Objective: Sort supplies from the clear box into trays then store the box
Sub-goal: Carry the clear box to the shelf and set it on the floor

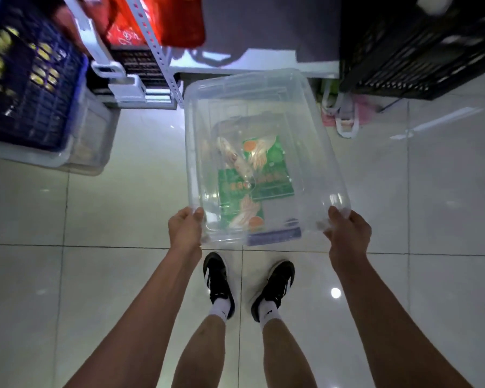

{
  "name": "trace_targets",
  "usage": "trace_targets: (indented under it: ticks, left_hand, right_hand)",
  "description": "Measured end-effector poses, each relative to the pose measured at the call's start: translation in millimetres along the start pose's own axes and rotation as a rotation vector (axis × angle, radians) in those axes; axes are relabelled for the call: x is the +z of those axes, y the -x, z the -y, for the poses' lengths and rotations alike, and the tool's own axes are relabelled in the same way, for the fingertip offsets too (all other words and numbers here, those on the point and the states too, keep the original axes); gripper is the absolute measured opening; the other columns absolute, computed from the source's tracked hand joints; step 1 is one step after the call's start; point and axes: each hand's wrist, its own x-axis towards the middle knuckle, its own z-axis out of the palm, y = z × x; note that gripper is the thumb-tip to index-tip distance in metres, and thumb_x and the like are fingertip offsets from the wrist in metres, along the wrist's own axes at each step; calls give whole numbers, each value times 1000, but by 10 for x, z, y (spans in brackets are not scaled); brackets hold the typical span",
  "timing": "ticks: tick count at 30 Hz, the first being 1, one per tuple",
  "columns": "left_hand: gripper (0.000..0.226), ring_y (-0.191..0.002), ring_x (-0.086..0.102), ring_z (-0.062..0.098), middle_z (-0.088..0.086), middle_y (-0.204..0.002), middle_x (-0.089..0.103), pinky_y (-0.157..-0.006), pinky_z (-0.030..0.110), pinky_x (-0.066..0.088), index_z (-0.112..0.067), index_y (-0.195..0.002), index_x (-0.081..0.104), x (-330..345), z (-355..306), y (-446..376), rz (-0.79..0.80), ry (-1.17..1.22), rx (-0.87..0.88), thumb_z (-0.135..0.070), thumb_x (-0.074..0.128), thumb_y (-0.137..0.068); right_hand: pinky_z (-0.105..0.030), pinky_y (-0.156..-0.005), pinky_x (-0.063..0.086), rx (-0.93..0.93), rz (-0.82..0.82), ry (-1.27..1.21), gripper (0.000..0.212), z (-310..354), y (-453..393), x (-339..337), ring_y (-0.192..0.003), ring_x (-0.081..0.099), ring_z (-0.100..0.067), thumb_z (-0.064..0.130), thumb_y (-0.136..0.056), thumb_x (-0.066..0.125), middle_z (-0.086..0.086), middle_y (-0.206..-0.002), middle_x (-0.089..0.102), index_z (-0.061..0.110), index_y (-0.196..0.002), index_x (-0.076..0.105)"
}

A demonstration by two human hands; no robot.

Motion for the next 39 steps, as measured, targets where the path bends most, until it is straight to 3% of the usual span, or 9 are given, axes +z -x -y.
trace_targets:
  ticks: [5, 12, 20, 23, 27, 30, 32, 36, 39]
  left_hand:
    - [8, -83, 65, 18, 6, -91, 69, -55, 30, 47, -16, -86, 68, 20, -557, 380, 64, -14, 106, -12, 65, -93]
    - [15, -78, 58, 21, 7, -83, 63, -57, 30, 48, -15, -79, 67, 150, -1315, 484, 173, -59, 242, -13, 63, -93]
    - [10, -78, 62, 18, 6, -88, 65, -57, 27, 48, -11, -102, 67, 602, -2007, 48, 195, -86, 314, -14, 62, -94]
    - [6, -75, 61, 17, 5, -87, 63, -59, 29, 49, -13, -99, 64, 837, -2213, -120, 196, -98, 342, -17, 61, -96]
    - [5, -82, 63, 19, 3, -87, 66, -57, 29, 51, -14, -91, 68, 1078, -2420, -324, 146, -56, 373, -18, 65, -94]
    - [24, -87, 69, 17, 2, -96, 70, -57, 29, 51, -16, -111, 66, 1236, -2580, -386, 100, 106, 366, -16, 72, -88]
    - [28, -88, 69, 17, 5, -101, 69, -59, 29, 53, -18, -111, 60, 1343, -2640, -376, 83, 245, 338, -10, 71, -87]
    - [38, -91, 66, 25, 14, -105, 64, -74, 32, 60, -2, -123, 56, 1544, -2654, -396, 114, 314, 371, 2, 64, -86]
    - [52, -80, 61, 16, 7, -94, 57, -81, 34, 60, -6, -138, 51, 1729, -2796, -464, 124, 250, 429, 10, 59, -89]
  right_hand:
    - [-38, -69, 53, -52, -15, -84, 40, 516, 305, -82, -75, 53, -25, 18, -77, 71, -15, -80, 52, -15, -92, 55]
    - [-39, -70, 55, -85, -71, -152, 13, 1043, 362, 148, -74, 59, -24, 12, -81, 71, -15, -80, 61, 0, -83, 67]
    - [-43, -72, 57, -76, -3, -218, 13, 1426, -108, 632, -74, 57, -26, 12, -82, 69, -16, -80, 56, 0, -84, 64]
    - [-51, -81, 58, -57, 4, -230, 11, 1572, -386, 847, -73, 59, -26, 10, -85, 68, -15, -79, 57, 0, -83, 64]
    - [-46, -78, 58, -84, 72, -237, 13, 1713, -654, 1073, -76, 61, -23, 14, -86, 68, -11, -81, 60, 2, -90, 64]
    - [-45, -80, 58, -106, 129, -234, 16, 1899, -840, 1236, -79, 63, -22, 13, -89, 67, -12, -87, 61, 1, -99, 63]
    - [-42, -83, 58, -91, 190, -256, 12, 2062, -992, 1339, -85, 62, -24, 5, -89, 64, -15, -93, 58, 3, -101, 61]
    - [-38, -84, 54, -125, 268, -168, 25, 2284, -1210, 1613, -86, 50, -26, -10, -73, 57, -15, -91, 43, 10, -85, 48]
    - [-40, -82, 51, -257, 224, -6, 38, 2294, -1463, 1778, -86, 57, -22, 8, -65, 63, -16, -98, 59, 9, -103, 57]
